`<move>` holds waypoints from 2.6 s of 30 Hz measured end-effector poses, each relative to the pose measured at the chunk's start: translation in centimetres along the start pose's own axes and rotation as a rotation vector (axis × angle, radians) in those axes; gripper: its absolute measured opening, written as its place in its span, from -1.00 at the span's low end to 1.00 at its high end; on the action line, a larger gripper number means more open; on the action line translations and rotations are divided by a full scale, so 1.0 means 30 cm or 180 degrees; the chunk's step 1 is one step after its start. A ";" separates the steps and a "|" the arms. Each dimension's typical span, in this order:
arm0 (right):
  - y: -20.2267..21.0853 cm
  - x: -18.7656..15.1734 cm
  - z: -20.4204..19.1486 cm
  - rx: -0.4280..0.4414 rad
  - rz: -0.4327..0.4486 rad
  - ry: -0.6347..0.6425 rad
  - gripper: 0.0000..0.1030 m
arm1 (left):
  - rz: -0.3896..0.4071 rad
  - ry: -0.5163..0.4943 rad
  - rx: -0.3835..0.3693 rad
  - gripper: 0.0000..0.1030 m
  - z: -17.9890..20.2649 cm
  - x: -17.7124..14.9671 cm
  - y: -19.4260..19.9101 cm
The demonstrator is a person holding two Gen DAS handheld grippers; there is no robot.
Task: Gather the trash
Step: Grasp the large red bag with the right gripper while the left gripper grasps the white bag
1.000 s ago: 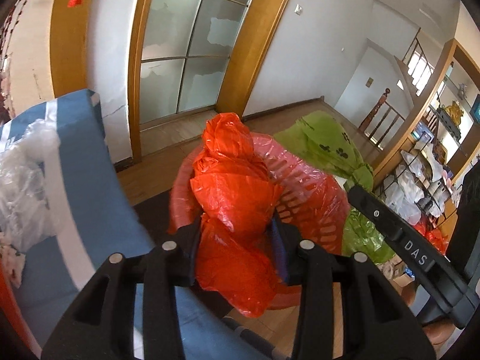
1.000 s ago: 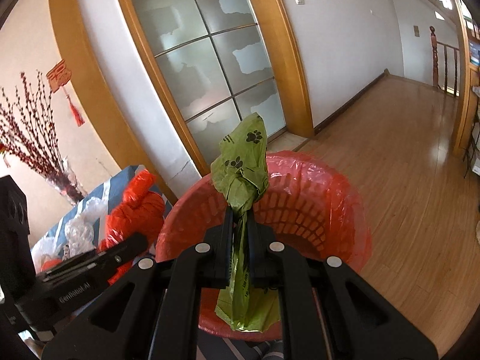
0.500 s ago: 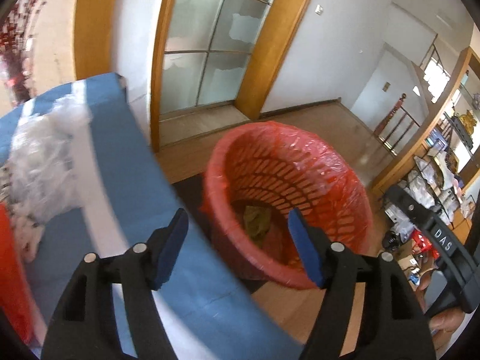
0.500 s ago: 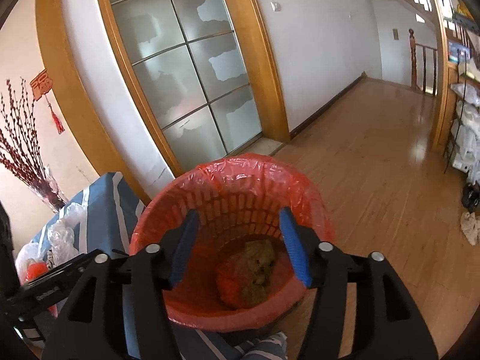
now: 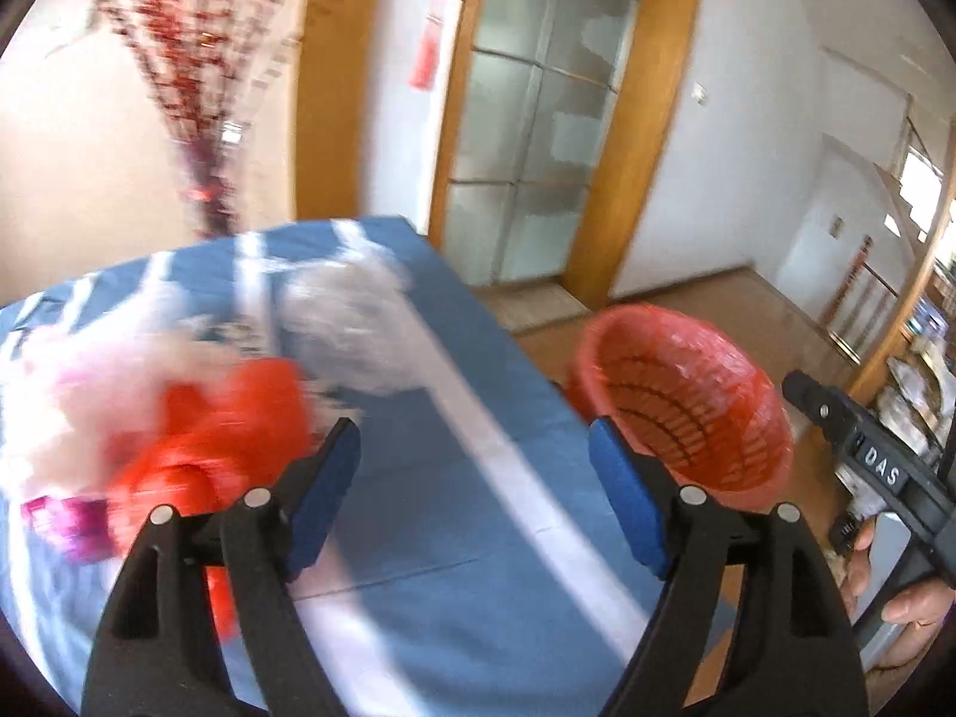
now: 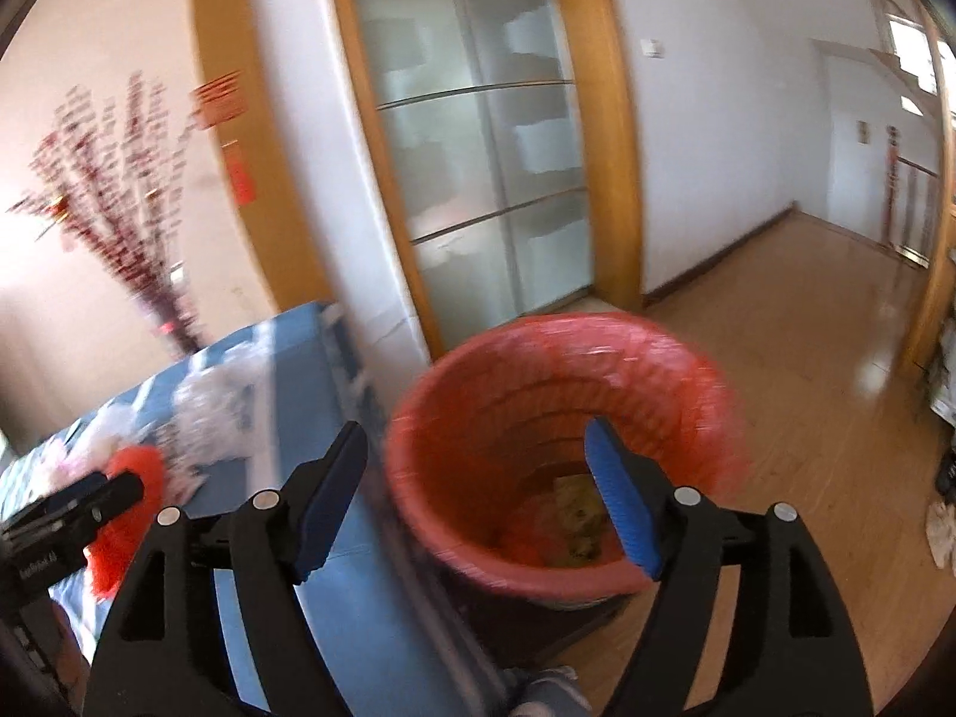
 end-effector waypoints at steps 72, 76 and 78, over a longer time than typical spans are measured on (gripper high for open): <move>-0.053 -0.211 -0.486 0.0938 -0.0687 0.0424 -0.53 | 0.0161 0.0850 0.0841 -0.57 -0.596 -0.045 0.177; -0.035 -0.183 -0.454 0.0875 -0.0582 0.0406 -0.53 | 0.0210 0.0826 0.0700 -0.57 -0.541 -0.019 0.203; -0.029 -0.170 -0.437 0.0839 -0.0541 0.0398 -0.53 | 0.0226 0.0779 0.0621 -0.57 -0.498 -0.008 0.205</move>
Point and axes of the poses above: each gripper's, at about its wrist camera, not at the fingertips, and y roughly against the way its jaws point, z to its right, x to its top, the point moved 4 cm from there along -y, roughly the way its jaws point, and after that the axes turned 3 degrees about z, right-handed, at the moved point
